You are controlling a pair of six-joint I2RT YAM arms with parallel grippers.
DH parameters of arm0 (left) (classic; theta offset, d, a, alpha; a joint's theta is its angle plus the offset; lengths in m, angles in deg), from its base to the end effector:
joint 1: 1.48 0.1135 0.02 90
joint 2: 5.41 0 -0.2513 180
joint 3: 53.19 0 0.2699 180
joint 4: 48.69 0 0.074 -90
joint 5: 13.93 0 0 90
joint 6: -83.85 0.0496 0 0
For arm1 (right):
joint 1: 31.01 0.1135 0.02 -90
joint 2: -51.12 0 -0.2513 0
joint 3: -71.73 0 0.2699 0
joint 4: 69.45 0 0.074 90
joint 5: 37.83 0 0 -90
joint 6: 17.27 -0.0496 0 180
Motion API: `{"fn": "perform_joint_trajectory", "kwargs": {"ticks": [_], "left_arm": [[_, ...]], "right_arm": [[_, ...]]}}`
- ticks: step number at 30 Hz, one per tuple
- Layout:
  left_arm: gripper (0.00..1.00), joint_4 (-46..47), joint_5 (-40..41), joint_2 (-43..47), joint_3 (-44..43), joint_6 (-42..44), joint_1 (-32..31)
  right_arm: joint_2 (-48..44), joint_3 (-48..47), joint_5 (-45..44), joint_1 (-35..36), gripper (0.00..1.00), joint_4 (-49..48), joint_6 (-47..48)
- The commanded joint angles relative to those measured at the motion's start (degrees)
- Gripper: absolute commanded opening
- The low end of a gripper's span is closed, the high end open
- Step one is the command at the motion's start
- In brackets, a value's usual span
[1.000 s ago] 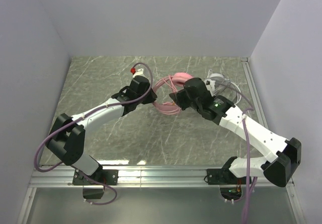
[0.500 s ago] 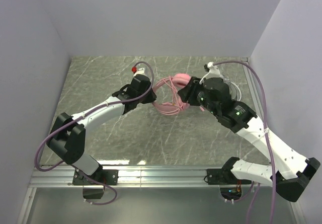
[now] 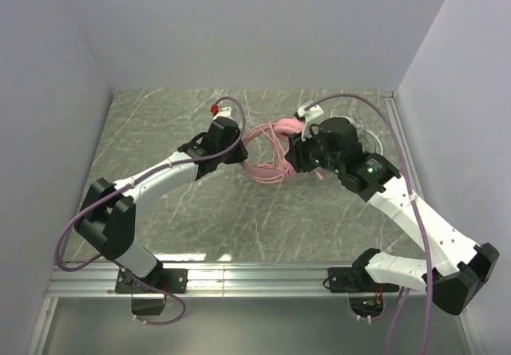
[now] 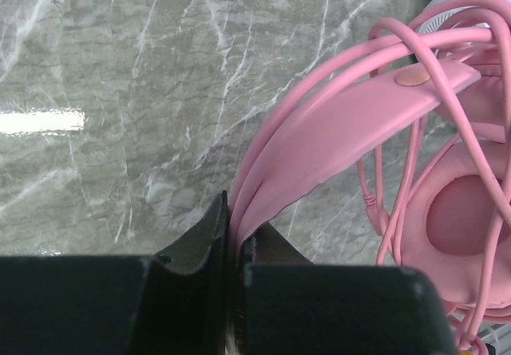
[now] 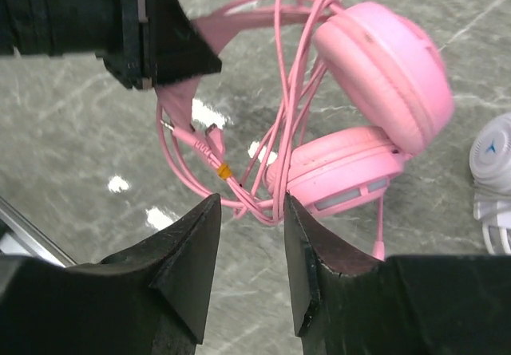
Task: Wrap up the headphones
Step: Wrap the headphone cable with the right arm
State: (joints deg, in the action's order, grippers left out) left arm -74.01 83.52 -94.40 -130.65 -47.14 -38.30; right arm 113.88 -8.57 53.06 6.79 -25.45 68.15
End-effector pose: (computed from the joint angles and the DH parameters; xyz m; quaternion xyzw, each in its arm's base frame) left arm 0.3069 -0.2217 0.2369 -0.0615 0.8908 -0.2352 0.3839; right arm 0.2152 0.1679 0.3632 -0.2469 0.8135 0.1965 0.4885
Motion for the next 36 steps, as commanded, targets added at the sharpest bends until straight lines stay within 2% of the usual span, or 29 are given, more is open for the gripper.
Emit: {"fn": "perform_joint_trajectory", "kwargs": {"ticks": [1,4,6,9,15,23,36], "left_arm": [[0.00,4.8,-2.2,0.7,-4.5,-0.8,0.3],[0.00,4.7,-2.5,0.5,-4.6,-0.9,0.3],[0.00,4.6,-3.0,0.4,-4.8,-0.9,0.3],[0.00,4.4,-3.1,0.0,-4.8,-1.0,0.3],[0.00,4.0,-3.7,-0.3,-5.3,-0.8,0.3],[0.00,4.4,-4.5,0.0,-5.1,-0.6,0.3],[0.00,4.6,-5.2,0.1,-5.1,-0.6,0.3]], "right_arm": [[1.5,0.0,6.8,-1.1,0.45,-0.9,6.2],[2.4,0.0,9.2,-1.1,0.43,-1.6,7.7],[2.8,0.0,11.8,-1.0,0.38,-2.6,8.9],[4.6,-0.9,14.0,-1.1,0.38,-2.6,10.1],[6.0,-0.5,16.3,-0.6,0.49,-2.6,12.1],[8.9,0.3,12.7,1.3,0.57,-4.3,13.6],[11.3,1.7,14.7,1.5,0.58,-6.5,14.9]]}}
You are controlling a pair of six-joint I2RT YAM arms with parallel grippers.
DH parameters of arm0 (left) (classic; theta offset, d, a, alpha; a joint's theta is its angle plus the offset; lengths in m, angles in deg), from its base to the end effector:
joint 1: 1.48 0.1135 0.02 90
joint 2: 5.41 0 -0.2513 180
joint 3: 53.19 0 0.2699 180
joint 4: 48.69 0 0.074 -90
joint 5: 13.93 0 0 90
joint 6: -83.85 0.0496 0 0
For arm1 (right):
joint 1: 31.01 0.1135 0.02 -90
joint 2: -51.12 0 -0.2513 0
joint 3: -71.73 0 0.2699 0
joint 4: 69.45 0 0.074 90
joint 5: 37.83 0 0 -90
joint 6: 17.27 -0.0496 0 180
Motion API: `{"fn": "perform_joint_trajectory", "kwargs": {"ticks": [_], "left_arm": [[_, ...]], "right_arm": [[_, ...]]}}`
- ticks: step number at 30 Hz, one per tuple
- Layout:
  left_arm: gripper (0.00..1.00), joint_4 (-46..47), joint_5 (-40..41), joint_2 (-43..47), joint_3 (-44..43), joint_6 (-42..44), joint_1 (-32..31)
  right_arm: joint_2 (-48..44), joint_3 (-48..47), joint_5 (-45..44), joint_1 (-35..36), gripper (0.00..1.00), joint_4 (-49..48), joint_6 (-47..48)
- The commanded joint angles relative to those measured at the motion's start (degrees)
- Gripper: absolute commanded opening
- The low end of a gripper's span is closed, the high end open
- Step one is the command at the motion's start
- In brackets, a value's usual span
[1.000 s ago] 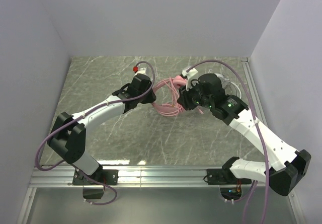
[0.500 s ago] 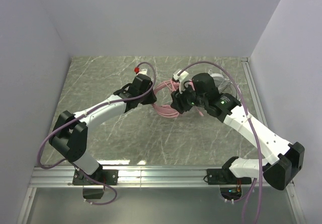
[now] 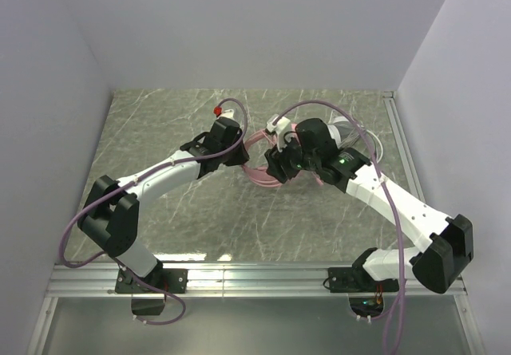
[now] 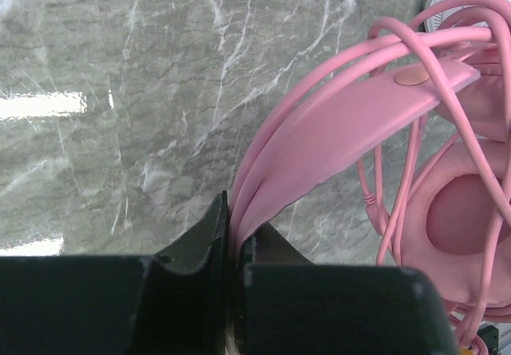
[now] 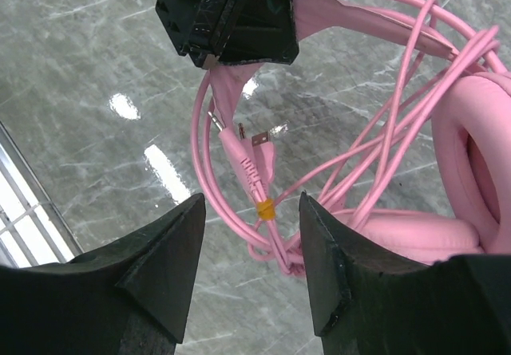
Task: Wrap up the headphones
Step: Wrap the headphone cable with the right arm
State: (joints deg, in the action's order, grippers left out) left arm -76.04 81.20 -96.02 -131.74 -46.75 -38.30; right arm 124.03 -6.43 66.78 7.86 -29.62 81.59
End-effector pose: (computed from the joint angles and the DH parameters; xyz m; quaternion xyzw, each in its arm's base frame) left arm 0.3084 -0.2254 0.2301 -0.0489 0.9021 -0.2354 0.3584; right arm 0.2377 0.2076 0.3092 -0.4093 0.7791 0.2281 0.4164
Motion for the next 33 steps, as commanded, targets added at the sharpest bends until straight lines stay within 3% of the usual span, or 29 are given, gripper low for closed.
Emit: {"fn": "perform_joint_trajectory", "kwargs": {"ticks": [1,13,22,33], "left_arm": [[0.00,6.5,-2.9,1.8,-4.0,-1.1,0.3],[0.00,6.5,-3.4,1.8,-4.1,-1.1,0.3],[0.00,6.7,-3.7,2.1,-3.9,-1.2,0.3],[0.00,7.1,-4.3,1.7,-3.6,-1.3,0.3]], "right_arm": [[1.5,-0.3,1.2,0.4,0.59,-2.3,1.6],[2.2,0.4,3.3,0.7,0.60,-2.6,2.2],[3.7,-0.2,-0.6,1.0,0.56,-2.7,1.9],[6.4,-2.1,-1.4,0.9,0.22,-2.6,1.0]]}}
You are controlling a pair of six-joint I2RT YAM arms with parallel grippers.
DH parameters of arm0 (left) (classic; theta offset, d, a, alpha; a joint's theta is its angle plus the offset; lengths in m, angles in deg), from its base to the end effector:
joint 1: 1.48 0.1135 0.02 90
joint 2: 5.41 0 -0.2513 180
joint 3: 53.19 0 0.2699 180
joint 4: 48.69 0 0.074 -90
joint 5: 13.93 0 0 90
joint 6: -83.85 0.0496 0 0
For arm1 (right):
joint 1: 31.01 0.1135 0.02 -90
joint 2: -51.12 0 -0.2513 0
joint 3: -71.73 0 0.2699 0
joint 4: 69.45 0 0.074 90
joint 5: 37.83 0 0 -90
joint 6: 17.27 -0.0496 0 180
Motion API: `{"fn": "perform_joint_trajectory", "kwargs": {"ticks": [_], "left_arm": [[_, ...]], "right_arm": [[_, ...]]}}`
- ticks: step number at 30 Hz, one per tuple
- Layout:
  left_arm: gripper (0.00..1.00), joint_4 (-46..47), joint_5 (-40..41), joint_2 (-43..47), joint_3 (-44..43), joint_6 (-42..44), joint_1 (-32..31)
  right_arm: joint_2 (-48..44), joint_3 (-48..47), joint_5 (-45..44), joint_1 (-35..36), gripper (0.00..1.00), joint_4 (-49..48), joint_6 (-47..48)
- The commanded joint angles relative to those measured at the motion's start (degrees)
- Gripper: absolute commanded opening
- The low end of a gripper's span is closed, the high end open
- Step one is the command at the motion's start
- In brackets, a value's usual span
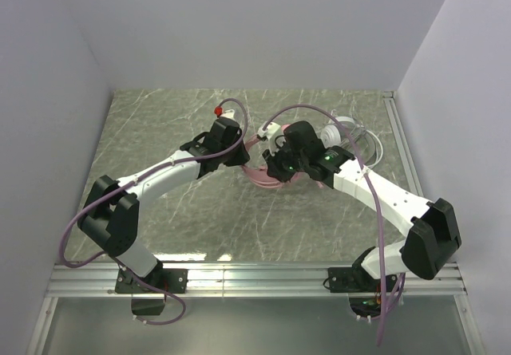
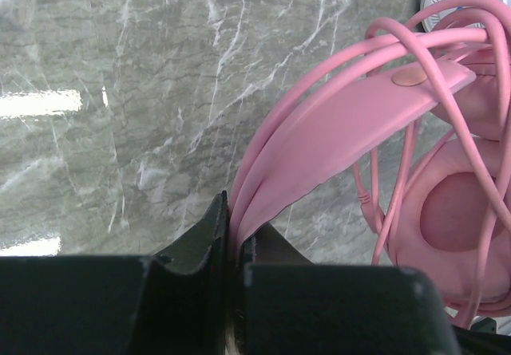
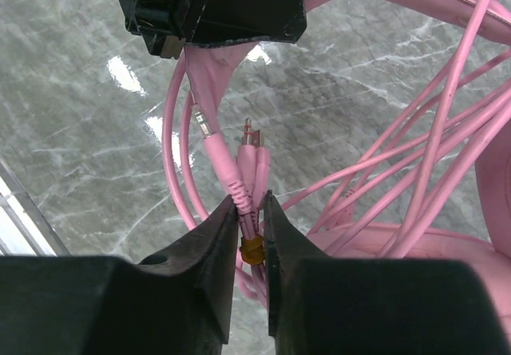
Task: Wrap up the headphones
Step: Wrap the headphone cable with the right arm
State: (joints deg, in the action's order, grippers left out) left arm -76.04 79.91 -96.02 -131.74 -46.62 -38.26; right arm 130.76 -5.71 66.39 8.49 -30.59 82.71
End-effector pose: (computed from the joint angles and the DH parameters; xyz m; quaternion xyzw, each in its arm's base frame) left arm 0.3080 -0.2261 0.2300 -0.0434 0.9027 -0.2429 0.3525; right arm 0.2519 0.2235 0.2702 -0.4245 0.7988 0.2137 0.3688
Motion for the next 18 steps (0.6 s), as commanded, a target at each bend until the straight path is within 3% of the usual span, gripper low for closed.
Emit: {"fn": "perform_joint_trajectory", "kwargs": {"ticks": [1,9,12,18], "left_arm": [[0.00,7.1,-3.0,1.6,-3.6,-1.5,0.2],[0.00,6.9,-3.4,1.0,-3.9,-1.5,0.1],[0.00,6.9,-3.3,1.2,-3.9,-1.4,0.1],[0.00,6.8,-3.1,1.3,-3.9,-1.3,0.1]], "right_arm": [[-0.6,-2.6,-1.1,0.3,0.20,-1.9,-0.2],[-2.3,-3.3,-1.2,0.1,0.25,-1.5,-0.6],[-2.6,-3.3,-0.9,0.2,0.35,-1.6,-0.5],[-3.2,-3.4,-0.9,0.3,0.37,-1.4,-0.7]]}}
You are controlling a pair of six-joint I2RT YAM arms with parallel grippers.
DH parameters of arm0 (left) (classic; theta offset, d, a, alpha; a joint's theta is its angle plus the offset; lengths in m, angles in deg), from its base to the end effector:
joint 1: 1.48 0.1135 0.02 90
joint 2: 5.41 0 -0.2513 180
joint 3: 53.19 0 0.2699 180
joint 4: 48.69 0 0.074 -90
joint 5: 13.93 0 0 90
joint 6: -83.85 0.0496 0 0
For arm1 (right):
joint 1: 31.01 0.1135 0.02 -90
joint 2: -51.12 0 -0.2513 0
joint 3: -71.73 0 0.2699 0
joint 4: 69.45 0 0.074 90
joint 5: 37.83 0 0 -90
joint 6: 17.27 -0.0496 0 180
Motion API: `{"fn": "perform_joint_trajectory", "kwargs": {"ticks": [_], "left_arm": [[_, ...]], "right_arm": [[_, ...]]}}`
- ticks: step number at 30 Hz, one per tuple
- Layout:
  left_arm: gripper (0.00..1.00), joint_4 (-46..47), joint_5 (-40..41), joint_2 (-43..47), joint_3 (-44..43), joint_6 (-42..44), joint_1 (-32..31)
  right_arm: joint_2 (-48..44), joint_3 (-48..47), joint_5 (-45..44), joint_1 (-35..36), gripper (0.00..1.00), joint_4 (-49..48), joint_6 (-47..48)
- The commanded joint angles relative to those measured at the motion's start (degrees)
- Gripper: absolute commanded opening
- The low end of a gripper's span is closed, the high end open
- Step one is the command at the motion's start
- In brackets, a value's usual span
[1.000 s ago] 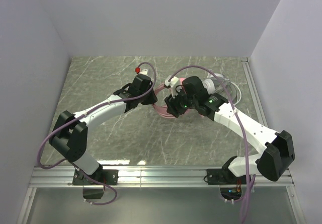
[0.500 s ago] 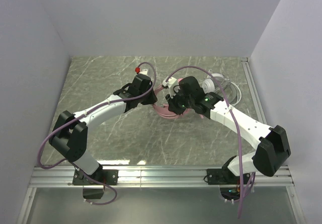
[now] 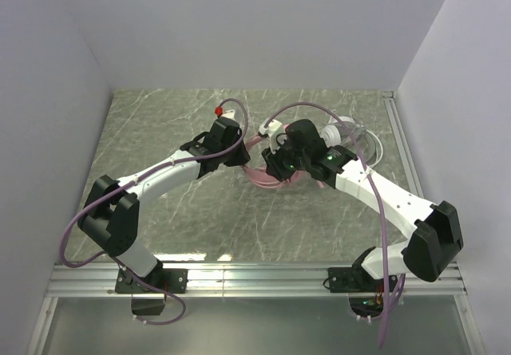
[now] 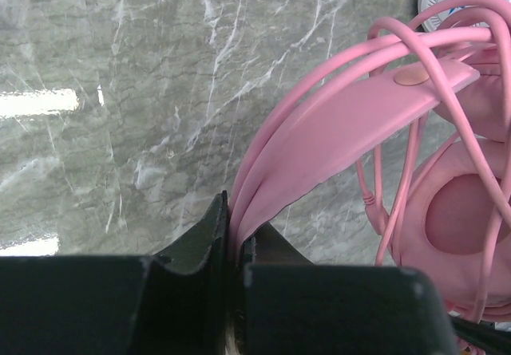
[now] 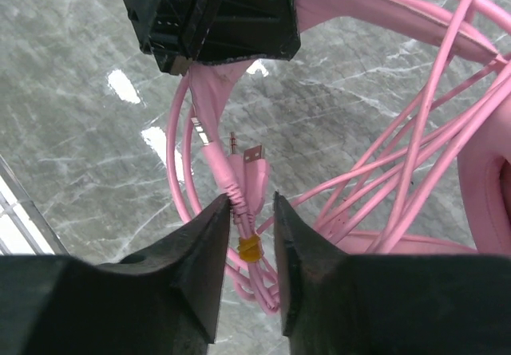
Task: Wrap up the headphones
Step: Wrap the headphone cable with the right arm
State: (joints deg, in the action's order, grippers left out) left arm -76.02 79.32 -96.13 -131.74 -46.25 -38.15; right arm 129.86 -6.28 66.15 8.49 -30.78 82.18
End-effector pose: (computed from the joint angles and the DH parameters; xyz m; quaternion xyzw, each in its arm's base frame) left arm 0.3083 -0.2261 0.2293 -0.0391 0.9033 -0.2447 0.3502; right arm 0.2510 0.2224 0.2790 -0.4191 0.7952 0.2162 0.3812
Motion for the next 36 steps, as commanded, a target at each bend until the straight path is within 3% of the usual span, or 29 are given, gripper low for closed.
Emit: {"fn": "perform_joint_trajectory", "kwargs": {"ticks": [1,16,36], "left_arm": [[0.00,6.7,-2.5,1.4,-4.0,-1.6,0.1],[0.00,7.1,-2.8,1.3,-3.8,-1.7,0.0],[0.00,7.1,-2.8,0.7,-3.7,-1.7,-0.9]], "right_arm": [[-2.4,-2.9,-0.7,0.2,0.35,-1.2,-0.2],[-1.4,-4.0,-1.0,0.1,0.00,-0.8,-0.8],[7.2,-16.1,-5.5,-0.3,0.00,1.9,-4.5]]}}
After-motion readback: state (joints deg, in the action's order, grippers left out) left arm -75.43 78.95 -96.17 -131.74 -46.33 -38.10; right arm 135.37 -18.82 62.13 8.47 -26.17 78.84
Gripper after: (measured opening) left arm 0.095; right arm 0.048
